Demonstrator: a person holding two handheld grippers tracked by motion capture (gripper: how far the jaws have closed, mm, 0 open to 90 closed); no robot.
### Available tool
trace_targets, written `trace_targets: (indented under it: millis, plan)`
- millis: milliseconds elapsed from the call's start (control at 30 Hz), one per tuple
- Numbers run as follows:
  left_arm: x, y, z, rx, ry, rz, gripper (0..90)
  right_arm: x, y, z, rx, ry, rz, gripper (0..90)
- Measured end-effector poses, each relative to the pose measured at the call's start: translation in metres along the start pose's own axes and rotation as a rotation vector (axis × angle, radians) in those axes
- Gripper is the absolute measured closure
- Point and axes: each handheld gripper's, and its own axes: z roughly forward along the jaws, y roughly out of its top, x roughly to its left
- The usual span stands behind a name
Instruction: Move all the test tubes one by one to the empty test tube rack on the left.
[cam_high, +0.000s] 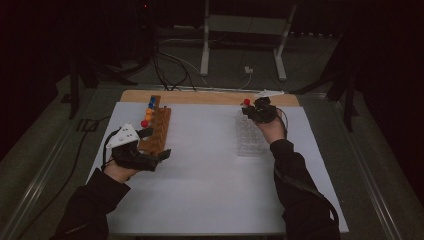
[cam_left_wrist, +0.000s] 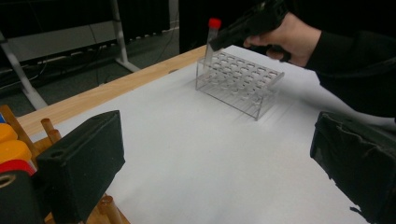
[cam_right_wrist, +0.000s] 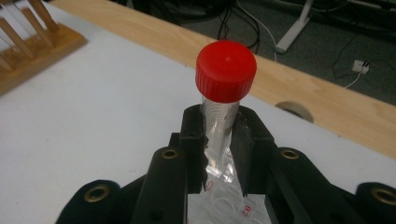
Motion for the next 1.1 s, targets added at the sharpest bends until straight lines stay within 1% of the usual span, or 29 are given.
trace_targets:
  millis: [100, 267, 367, 433, 533, 667, 767, 900, 933, 1000, 1033, 1100]
  plan:
    - [-0.001, 0.001, 0.001, 0.003, -0.004, 0.002, 3.8, 0.001, 0.006, -0.01, -0.015, -0.008, -0.003, 75.2]
    - [-0.003, 0.002, 0.001, 0.004, -0.012, 0.008, 3.8, 0.007, 0.018, -0.03, -0.057, -0.022, -0.032, 75.2]
    - [-0.003, 0.002, 0.002, 0.008, -0.018, 0.009, 3.8, 0.016, 0.023, -0.04, -0.075, -0.003, -0.053, 75.2]
    - [-0.004, 0.002, 0.003, 0.011, -0.019, 0.009, 3.9, 0.026, 0.025, -0.046, -0.082, 0.008, -0.077, 75.1]
    - [-0.006, 0.003, 0.004, 0.017, -0.03, 0.015, 3.9, 0.041, 0.025, -0.055, -0.092, 0.051, -0.105, 75.1]
    - [-0.008, 0.004, 0.006, 0.019, -0.049, 0.01, 3.9, 0.064, 0.019, -0.064, -0.092, 0.115, -0.136, 75.2]
    - [-0.011, 0.006, 0.009, 0.021, -0.063, 0.011, 3.9, 0.079, 0.012, -0.072, -0.094, 0.171, -0.155, 75.1]
    - [-0.016, 0.008, 0.014, 0.023, -0.076, 0.018, 4.6, 0.099, 0.0, -0.08, -0.088, 0.218, -0.192, 75.1]
    - [-0.017, 0.009, 0.016, 0.021, -0.087, 0.017, 5.0, 0.104, -0.003, -0.081, -0.084, 0.23, -0.201, 75.2]
    - [-0.02, 0.011, 0.018, 0.018, -0.095, 0.021, 6.2, 0.112, -0.01, -0.084, -0.082, 0.254, -0.208, 75.2]
    - [-0.021, 0.012, 0.02, 0.018, -0.11, 0.02, 7.6, 0.116, -0.013, -0.086, -0.074, 0.259, -0.215, 75.1]
    - [-0.025, 0.015, 0.024, 0.024, -0.123, 0.029, 8.4, 0.123, -0.02, -0.087, -0.063, 0.284, -0.216, 75.2]
